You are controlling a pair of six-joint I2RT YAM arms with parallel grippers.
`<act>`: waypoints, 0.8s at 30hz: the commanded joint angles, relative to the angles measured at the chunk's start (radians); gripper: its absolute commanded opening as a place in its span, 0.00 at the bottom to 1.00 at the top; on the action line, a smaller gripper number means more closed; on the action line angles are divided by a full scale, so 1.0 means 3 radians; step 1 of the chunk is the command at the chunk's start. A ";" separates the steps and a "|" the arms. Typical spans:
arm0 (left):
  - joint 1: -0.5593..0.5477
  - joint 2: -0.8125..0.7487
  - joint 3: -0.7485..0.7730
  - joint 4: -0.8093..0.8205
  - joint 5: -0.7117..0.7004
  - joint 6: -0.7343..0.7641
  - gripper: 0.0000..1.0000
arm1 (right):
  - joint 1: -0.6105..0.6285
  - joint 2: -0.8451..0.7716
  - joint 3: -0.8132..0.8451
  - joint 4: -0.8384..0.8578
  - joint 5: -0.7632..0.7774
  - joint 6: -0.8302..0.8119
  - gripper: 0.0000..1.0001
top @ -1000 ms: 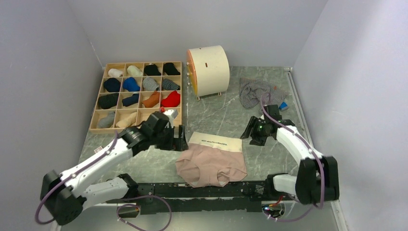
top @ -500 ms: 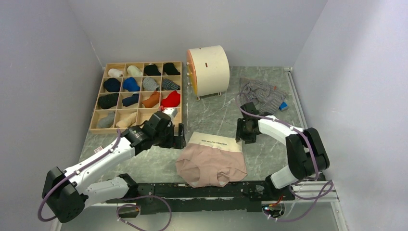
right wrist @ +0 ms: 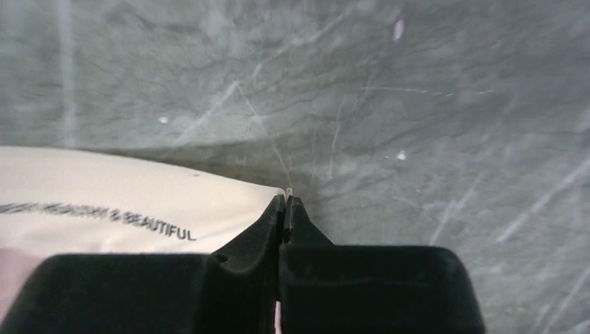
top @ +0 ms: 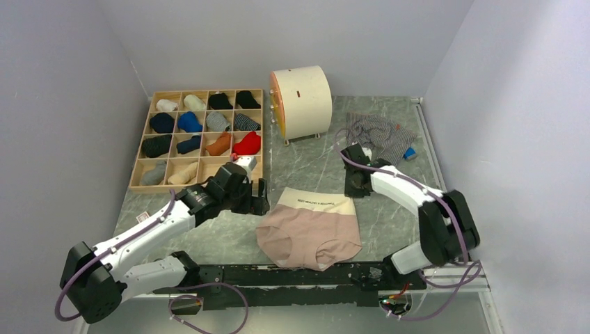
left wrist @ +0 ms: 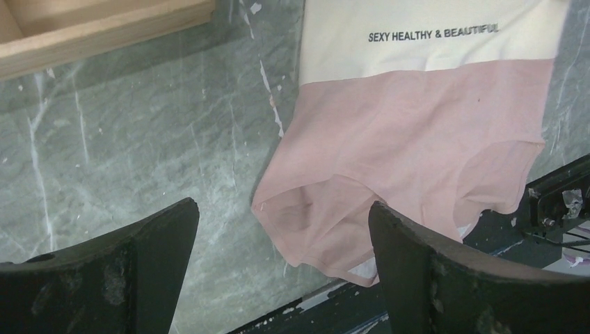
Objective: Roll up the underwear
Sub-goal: Flatten out the underwear at the center of the board.
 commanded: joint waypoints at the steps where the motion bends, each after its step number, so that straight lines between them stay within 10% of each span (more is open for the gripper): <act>1: -0.0003 0.0183 0.0096 0.0383 0.0107 0.0230 0.96 | -0.0089 -0.0630 0.0377 -0.0246 0.0410 -0.0074 0.00; 24: -0.0218 0.2443 0.1277 0.0999 0.0223 0.0615 0.83 | -0.0605 -0.0602 0.0798 -0.0608 -0.0197 -0.0289 0.00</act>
